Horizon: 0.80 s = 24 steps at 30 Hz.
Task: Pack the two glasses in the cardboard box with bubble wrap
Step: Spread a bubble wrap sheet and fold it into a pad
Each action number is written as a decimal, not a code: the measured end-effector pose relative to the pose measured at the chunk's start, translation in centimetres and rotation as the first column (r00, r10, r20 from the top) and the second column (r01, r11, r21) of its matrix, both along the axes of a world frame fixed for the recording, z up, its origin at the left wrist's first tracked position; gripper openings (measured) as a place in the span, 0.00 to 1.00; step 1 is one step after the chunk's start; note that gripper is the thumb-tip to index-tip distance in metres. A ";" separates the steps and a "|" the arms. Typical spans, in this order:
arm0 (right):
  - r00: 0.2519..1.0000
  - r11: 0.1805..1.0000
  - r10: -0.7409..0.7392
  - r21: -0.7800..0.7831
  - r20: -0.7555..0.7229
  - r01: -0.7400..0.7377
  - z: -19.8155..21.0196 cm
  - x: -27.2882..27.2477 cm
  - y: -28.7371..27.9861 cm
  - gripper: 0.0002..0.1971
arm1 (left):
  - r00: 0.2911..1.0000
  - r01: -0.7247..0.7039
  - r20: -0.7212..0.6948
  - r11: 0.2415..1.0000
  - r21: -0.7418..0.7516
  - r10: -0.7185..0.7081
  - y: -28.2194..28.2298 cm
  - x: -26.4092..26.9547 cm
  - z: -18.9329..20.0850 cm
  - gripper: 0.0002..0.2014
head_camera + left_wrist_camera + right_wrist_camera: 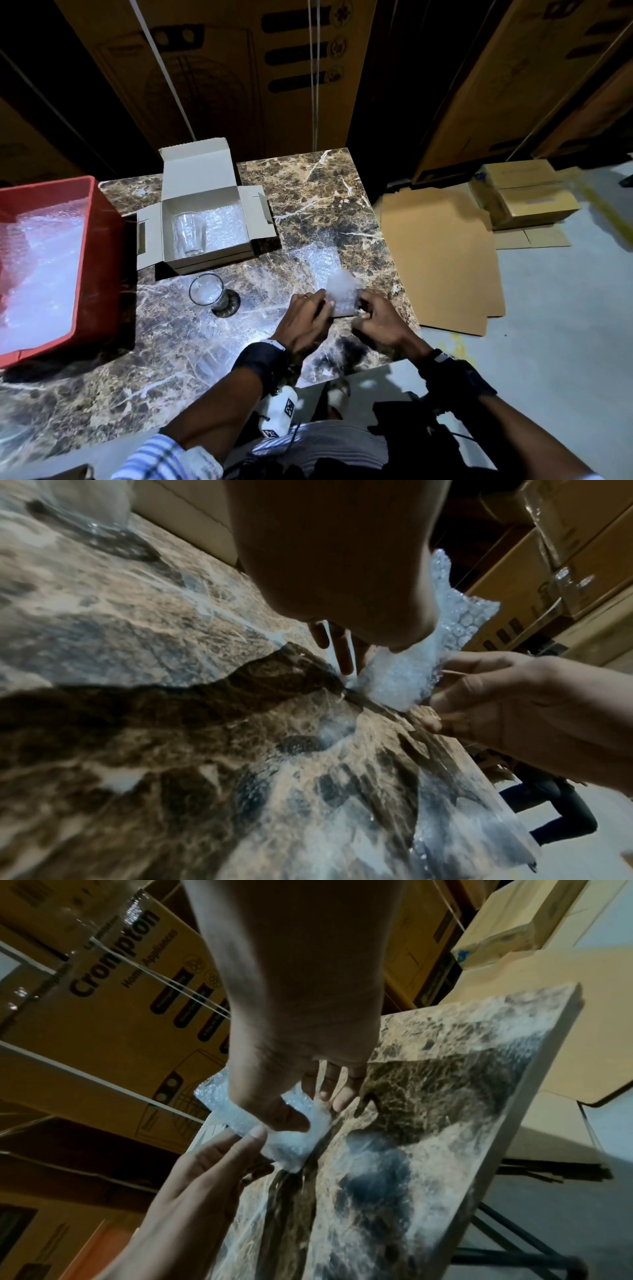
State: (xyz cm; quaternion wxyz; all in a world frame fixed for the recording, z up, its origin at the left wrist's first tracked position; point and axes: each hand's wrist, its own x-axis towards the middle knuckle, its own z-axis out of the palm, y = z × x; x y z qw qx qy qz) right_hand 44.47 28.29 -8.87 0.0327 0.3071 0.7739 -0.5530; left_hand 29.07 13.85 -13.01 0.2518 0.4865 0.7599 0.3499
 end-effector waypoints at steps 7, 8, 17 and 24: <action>0.971 0.974 -0.226 -0.026 -0.074 0.225 -1.0 -2.9 -1.1 0.05 | 0.940 -0.180 0.303 0.982 0.053 0.156 0.2 -0.5 0.9 0.10; 0.969 0.971 -0.238 -0.011 -0.067 0.238 -1.2 -3.2 -1.1 0.06 | 0.932 -0.193 0.321 0.979 0.057 0.165 0.3 -0.6 1.1 0.10; 0.955 0.947 -0.294 0.123 -0.049 0.298 -3.4 -5.4 -0.5 0.06 | 0.913 -0.231 0.328 0.970 -0.069 0.241 1.6 -2.7 0.9 0.33; 0.921 0.896 -0.388 0.244 0.020 0.372 -4.4 -6.5 -0.5 0.10 | 0.984 -0.075 0.153 0.991 -0.113 0.092 1.9 -3.6 1.0 0.23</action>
